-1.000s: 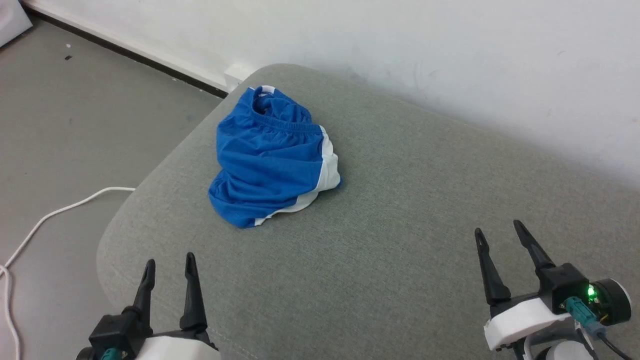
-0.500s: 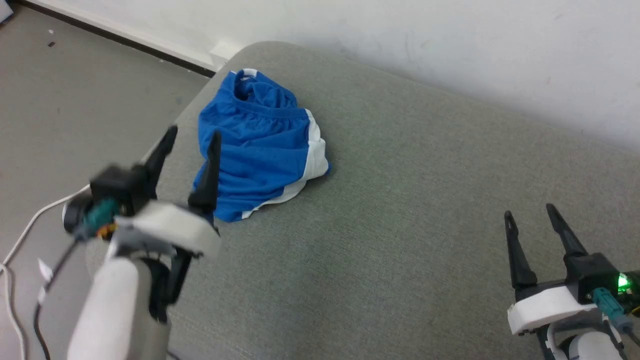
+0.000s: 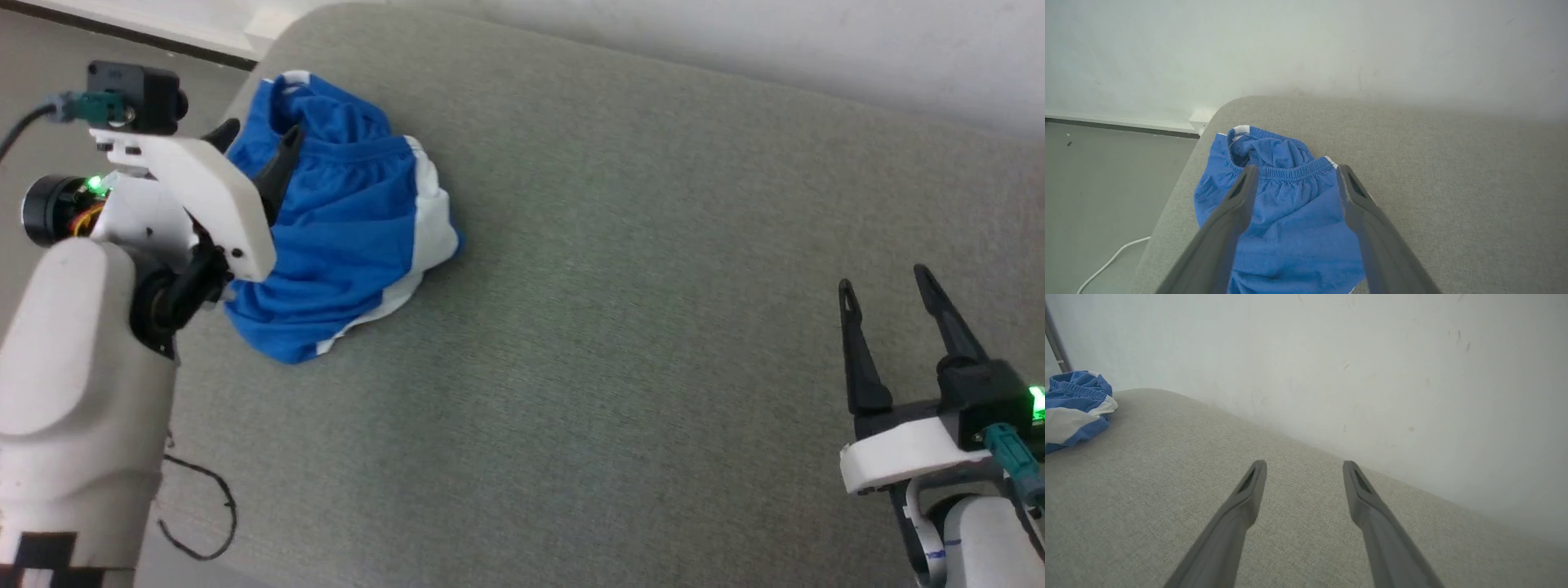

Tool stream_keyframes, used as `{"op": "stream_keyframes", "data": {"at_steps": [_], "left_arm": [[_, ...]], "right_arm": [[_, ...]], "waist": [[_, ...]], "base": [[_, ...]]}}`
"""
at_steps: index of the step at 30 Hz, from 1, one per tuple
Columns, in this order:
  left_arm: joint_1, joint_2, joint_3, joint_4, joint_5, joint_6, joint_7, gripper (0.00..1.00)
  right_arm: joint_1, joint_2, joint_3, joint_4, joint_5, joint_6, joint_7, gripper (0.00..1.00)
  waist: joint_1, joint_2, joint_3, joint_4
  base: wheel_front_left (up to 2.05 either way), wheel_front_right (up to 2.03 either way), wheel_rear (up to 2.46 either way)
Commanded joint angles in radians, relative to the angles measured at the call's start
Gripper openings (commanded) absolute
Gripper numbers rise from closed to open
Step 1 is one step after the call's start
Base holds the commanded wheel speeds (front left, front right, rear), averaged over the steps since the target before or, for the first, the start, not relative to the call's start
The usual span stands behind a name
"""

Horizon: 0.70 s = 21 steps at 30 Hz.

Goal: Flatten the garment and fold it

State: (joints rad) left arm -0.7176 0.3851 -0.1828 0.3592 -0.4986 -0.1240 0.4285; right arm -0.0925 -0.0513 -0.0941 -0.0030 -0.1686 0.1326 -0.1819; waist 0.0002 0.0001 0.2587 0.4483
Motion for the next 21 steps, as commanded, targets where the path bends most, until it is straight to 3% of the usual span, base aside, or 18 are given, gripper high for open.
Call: {"op": "stream_keyframes", "data": {"at_steps": [1, 11, 20, 21], "left_arm": [[-0.022, 0.013, -0.007, 0.011, -0.019, -0.006, 0.017, 1.0], [-0.042, 0.109, -0.066, 0.14, -0.091, -0.001, 0.293, 1.0], [-0.012, 0.131, -0.067, 0.19, -0.103, 0.031, 0.354, 1.0], [-0.011, 0.132, -0.069, 0.193, -0.104, 0.029, 0.356, 0.46]], "right_arm": [[-0.016, 0.001, -0.004, -0.01, -0.007, -0.002, 0.003, 1.0], [-0.054, 0.001, -0.003, -0.054, -0.006, -0.002, 0.008, 1.0], [-0.066, 0.001, -0.016, -0.076, -0.008, -0.002, 0.009, 1.0], [-0.067, 0.001, -0.016, -0.078, -0.008, -0.002, 0.009, 1.0]], "waist": [[-0.0002, -0.0001, 0.075, -0.074], [-0.0002, -0.0001, 0.162, -0.159], [-0.0002, -0.0001, 0.209, -0.189], [-0.0002, -0.0001, 0.211, -0.19]], "base": [[0.0, 0.0, 0.0], [0.0, 0.0, 0.0], [0.0, 0.0, 0.0], [0.0, 0.0, 0.0]]}}
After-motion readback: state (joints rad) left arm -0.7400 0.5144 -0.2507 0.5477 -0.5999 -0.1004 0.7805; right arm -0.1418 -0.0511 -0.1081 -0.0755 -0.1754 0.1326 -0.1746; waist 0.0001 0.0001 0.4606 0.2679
